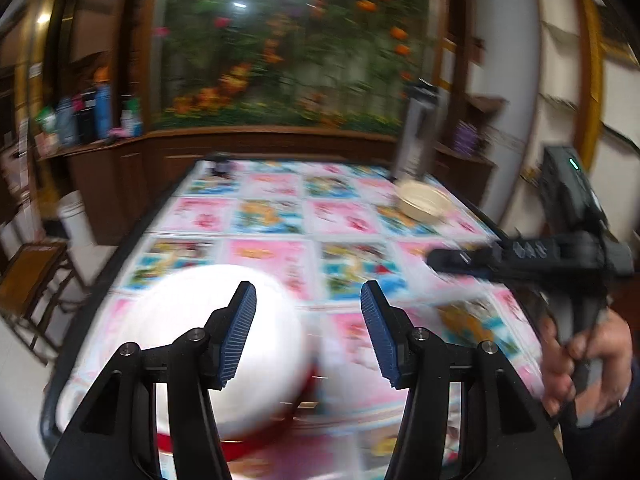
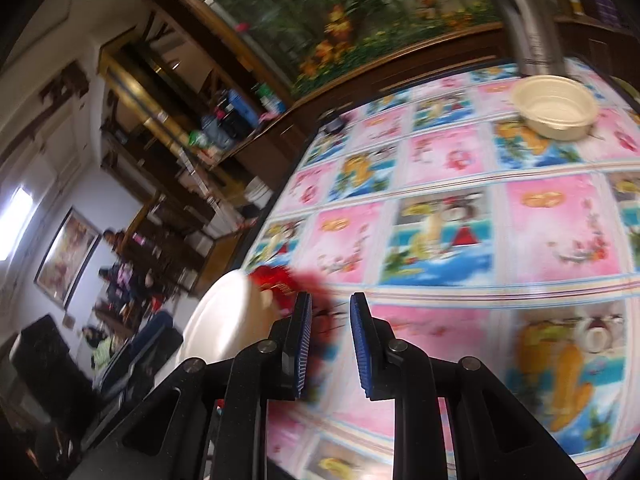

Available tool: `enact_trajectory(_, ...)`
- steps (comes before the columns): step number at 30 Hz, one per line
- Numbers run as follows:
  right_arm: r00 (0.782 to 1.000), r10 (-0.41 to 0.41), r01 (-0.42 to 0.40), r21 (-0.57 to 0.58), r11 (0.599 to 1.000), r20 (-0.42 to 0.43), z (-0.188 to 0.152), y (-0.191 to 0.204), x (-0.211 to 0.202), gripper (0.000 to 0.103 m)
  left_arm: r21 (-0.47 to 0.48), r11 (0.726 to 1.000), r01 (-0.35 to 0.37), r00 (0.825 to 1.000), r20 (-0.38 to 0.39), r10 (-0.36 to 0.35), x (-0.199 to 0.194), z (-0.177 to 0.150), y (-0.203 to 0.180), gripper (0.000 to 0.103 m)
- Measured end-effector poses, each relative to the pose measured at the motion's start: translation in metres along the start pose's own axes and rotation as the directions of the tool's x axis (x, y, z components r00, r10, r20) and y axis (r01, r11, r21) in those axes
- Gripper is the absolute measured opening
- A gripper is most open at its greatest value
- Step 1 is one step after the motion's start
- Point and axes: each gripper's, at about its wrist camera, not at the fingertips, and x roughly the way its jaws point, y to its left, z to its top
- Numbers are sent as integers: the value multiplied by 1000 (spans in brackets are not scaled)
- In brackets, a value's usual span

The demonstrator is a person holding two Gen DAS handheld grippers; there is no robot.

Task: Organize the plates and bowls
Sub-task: 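Withdraw the left tool while the right tool reaches for and grasps the beige bowl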

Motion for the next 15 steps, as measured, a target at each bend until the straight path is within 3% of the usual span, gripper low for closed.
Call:
enact_trajectory(3,999,-35,34,47,998,34,6,-30,-17,23,56,992,113,991,-74,-108,20,-2,-36,53)
enact_trajectory(6,993,-90,82,99,992,76,19,-60,-37,23,71,978,197,970,-159,-184,45,-6,-63,53)
enact_trajectory(10,975,-193,179,126,976,111,45,-91,-52,23,80,968,240,950,-226,-217,70,-4,-84,53)
enact_trajectory(15,945,-300,282,133,950,134,100,-127,-40,23,79,963,257,943,-237,-233,82,4,-90,53)
